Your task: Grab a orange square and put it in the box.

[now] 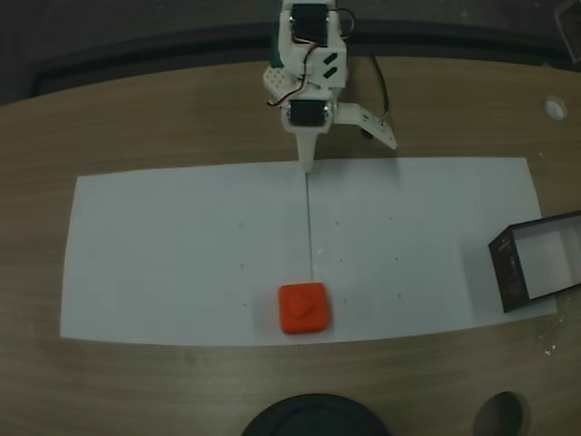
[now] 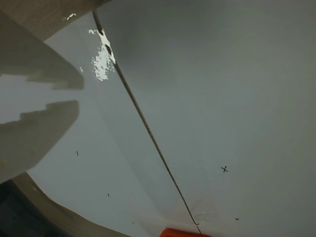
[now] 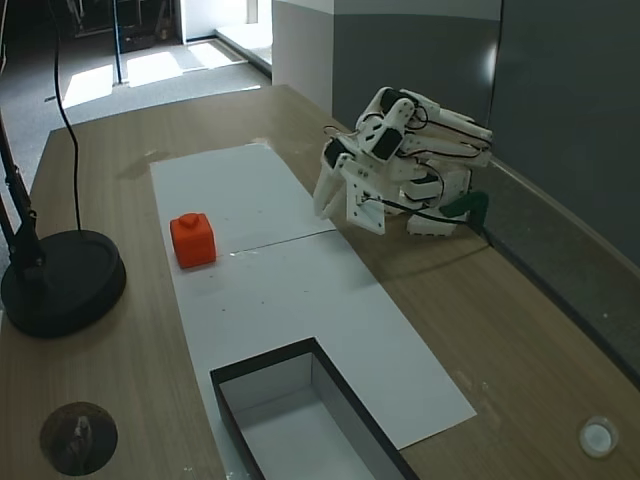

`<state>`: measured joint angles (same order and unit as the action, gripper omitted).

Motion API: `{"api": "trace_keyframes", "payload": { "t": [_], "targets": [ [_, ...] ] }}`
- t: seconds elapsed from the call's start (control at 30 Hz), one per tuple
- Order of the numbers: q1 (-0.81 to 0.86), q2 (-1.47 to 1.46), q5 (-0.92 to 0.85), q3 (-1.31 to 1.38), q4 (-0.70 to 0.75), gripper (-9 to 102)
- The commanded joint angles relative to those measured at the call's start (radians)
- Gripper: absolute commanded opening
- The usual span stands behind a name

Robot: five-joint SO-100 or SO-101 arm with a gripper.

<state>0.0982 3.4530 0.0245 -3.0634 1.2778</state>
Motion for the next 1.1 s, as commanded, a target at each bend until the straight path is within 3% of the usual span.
{"api": "trace_keyframes", "payload": {
  "t": [0.0, 0.13, 0.3, 0.37, 0.6, 0.77, 1.07],
  "targets": [
    [-0.003, 0.025, 0.005, 0.057, -0.021, 0],
    [0.031, 0.025, -0.003, 0.074, -0.21, 2],
    [-0.018, -0.005, 0.005, 0.225, -0.296, 24],
    [-0.043, -0.058, 0.005, 0.295, -0.301, 27],
    [-0.098, -0.626, -0.002, 0.637, -0.334, 28],
    [-0.097, -1.181, -0.002, 1.022, -0.287, 32],
    [-0.081, -1.891, 0.006, 1.624, -0.008, 32]
  ]
}}
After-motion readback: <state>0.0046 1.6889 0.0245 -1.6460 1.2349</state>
